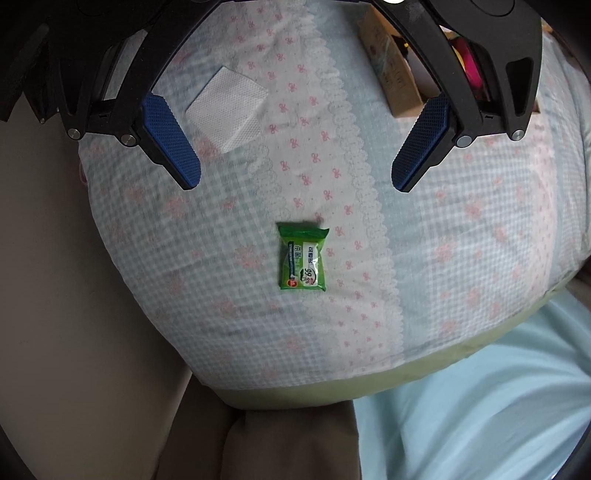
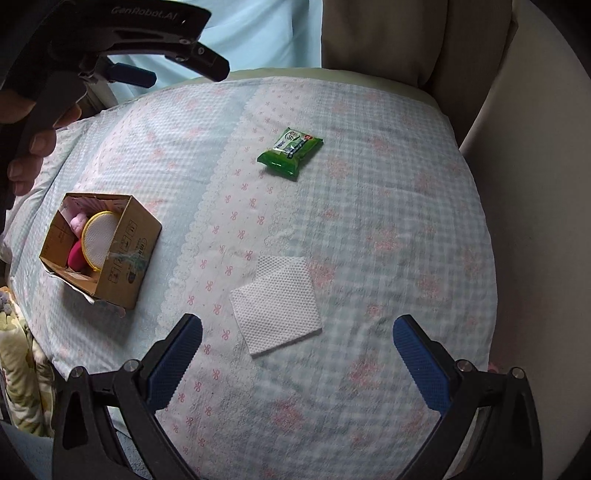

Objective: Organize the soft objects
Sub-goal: 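Grasp the green wipes pack with the left tool while the right tool grasps the white cloth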

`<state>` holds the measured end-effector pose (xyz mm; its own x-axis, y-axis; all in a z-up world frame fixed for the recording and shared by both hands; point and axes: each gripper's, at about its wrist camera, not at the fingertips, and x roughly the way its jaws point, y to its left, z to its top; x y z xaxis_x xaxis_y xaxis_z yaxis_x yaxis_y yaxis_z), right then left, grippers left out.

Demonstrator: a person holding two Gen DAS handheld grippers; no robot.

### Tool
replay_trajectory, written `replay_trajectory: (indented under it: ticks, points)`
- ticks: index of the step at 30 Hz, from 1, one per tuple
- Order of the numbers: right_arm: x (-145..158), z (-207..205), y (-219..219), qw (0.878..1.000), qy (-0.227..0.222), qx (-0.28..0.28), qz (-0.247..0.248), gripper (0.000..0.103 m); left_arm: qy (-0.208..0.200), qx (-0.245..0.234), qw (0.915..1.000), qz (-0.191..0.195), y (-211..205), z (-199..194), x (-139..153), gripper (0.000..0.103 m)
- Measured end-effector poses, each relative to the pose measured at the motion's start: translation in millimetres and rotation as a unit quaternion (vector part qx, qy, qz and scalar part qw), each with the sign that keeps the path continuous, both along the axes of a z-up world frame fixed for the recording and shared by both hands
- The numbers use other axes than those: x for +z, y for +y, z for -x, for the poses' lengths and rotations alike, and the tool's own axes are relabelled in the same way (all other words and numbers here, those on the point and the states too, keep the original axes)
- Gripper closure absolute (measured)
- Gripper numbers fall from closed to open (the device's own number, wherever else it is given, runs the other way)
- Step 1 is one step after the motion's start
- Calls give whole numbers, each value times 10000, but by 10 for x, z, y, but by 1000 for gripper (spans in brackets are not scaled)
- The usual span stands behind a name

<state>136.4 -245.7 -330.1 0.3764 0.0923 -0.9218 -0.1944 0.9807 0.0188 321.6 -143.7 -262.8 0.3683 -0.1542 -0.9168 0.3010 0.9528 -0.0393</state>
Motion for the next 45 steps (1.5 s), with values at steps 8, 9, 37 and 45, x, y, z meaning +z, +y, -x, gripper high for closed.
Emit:
replay_trajectory:
  ticks: [8, 9, 37, 45]
  points:
    - [-606, -350, 149, 9989, 351, 205, 215, 0, 469, -342, 9978, -316, -316, -803, -726, 0]
    - [-685, -385, 177, 9985, 391, 227, 299, 0, 524, -407, 9972, -345, -351, -902, -828, 0]
    - [-1762, -613, 534, 9910, 1082, 628, 470, 54, 1062, -652, 9901, -646, -458, -1825, -2301, 47]
    - [-1697, -572, 680, 9912, 1058, 695, 393, 79, 776, -969, 9890, -810, -596, -1673, -2128, 57]
